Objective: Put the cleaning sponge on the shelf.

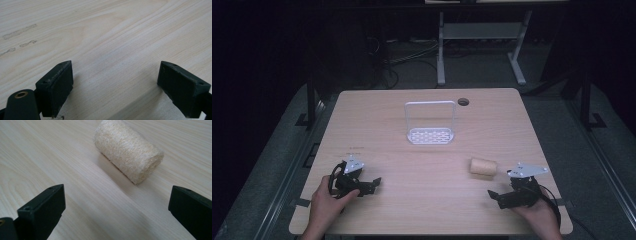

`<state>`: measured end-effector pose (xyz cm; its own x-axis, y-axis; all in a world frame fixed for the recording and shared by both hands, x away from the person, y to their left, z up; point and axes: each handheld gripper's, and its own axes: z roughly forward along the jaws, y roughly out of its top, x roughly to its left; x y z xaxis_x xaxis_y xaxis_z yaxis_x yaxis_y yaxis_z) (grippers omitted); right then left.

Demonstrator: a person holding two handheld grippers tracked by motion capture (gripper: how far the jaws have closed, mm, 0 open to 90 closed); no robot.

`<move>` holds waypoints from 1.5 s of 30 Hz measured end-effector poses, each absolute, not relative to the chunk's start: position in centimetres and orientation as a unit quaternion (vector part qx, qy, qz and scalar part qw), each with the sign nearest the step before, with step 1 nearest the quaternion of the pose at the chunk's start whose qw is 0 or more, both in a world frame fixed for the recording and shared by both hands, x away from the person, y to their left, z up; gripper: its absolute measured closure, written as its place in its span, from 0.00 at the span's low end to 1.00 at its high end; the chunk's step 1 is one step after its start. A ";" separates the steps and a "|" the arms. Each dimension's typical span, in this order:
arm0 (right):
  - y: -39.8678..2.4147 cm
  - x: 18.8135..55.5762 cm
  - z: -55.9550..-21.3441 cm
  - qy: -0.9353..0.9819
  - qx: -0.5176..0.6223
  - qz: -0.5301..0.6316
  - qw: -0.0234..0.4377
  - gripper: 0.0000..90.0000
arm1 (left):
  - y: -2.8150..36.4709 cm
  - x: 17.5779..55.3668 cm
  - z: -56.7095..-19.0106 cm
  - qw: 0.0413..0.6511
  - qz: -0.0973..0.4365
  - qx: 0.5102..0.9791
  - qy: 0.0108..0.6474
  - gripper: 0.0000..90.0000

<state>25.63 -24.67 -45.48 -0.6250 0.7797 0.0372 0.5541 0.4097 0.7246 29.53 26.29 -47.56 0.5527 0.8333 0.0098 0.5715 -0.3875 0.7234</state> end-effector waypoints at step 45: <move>-25.0 32.0 -43.1 0.840 0.349 0.388 0.146 0.01 | 26.3 29.5 -47.6 0.344 0.190 0.811 0.433 0.14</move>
<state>32.04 -25.05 -43.09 -0.7134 0.7003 0.0262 0.4741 0.4549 0.7538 29.53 26.29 -47.56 0.5529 0.8332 0.0102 0.5714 -0.3880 0.7232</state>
